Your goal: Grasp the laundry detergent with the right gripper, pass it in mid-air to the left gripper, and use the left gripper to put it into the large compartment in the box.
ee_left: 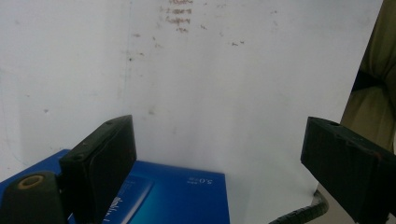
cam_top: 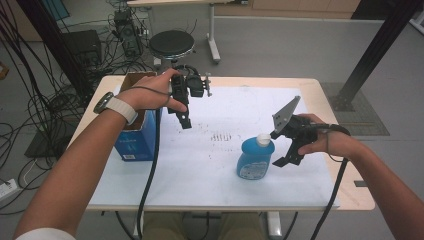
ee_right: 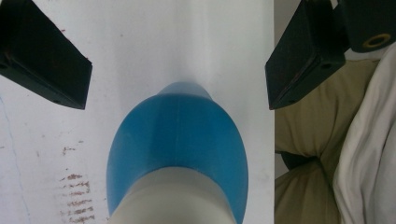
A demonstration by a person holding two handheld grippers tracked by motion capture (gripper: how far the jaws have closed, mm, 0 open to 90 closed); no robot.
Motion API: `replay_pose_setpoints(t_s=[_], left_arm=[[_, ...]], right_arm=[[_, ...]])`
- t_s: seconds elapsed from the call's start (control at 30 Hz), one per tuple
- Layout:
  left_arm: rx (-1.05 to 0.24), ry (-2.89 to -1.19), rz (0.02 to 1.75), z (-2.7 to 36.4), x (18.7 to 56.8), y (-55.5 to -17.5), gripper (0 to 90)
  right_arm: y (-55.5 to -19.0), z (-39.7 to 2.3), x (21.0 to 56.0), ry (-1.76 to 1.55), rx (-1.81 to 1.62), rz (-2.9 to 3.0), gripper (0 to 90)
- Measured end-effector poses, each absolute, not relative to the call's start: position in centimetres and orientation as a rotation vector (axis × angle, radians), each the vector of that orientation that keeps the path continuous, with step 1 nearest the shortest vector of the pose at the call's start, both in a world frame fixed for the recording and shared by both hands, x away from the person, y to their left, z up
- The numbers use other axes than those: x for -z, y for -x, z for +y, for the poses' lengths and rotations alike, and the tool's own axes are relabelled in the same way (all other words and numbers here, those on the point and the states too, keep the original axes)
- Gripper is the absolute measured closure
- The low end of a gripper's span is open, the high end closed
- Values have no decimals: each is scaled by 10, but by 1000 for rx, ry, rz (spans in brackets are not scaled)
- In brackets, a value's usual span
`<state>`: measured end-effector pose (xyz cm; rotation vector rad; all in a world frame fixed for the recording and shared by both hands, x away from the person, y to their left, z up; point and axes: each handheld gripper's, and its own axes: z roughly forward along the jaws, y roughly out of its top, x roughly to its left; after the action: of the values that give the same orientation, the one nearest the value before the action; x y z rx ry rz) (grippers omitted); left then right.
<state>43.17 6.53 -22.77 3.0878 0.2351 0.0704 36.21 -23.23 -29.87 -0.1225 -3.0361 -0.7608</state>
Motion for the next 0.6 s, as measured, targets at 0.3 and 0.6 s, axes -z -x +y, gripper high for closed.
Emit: replay_pose_setpoints(t_s=[0.3, 0.6], left_arm=[[-69, -3081, 234, 65, 229, -432, 108], [-66, -3080, 234, 65, 231, -432, 108]], right_arm=[[-362, -234, 304, 135, 778, -3021, 77], [-362, -234, 307, 139, 781, -3019, 77]])
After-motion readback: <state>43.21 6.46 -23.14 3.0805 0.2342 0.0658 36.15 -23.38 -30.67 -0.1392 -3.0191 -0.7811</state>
